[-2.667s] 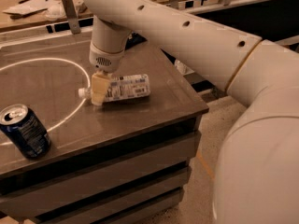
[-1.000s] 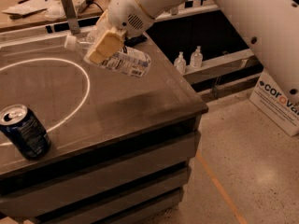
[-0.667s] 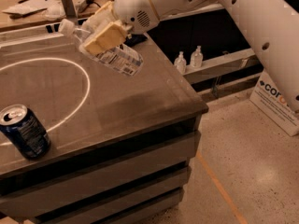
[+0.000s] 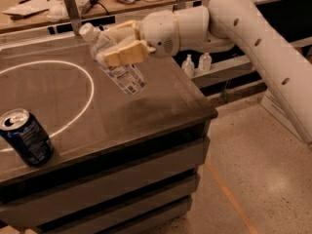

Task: Place blue plastic bottle upright

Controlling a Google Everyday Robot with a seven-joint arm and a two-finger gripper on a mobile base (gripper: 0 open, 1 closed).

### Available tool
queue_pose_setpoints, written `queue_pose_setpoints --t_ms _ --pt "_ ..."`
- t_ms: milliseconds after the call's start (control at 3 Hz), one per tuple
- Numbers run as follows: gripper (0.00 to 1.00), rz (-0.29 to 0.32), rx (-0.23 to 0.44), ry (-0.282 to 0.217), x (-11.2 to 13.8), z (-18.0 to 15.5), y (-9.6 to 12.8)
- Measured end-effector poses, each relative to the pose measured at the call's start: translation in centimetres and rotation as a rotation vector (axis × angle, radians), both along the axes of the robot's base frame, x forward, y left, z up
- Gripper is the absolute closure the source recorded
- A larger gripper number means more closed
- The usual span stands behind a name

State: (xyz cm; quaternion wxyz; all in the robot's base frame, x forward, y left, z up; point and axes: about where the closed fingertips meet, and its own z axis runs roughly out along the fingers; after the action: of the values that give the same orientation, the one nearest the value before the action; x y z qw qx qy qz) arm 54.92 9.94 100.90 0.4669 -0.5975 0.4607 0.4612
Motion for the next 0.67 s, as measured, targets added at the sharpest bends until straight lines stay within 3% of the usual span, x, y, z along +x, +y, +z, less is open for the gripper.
queue_pose_setpoints --t_ms 667 --pt "1.00 -0.033 0.085 0.087 2.2 -3.6 -1.1"
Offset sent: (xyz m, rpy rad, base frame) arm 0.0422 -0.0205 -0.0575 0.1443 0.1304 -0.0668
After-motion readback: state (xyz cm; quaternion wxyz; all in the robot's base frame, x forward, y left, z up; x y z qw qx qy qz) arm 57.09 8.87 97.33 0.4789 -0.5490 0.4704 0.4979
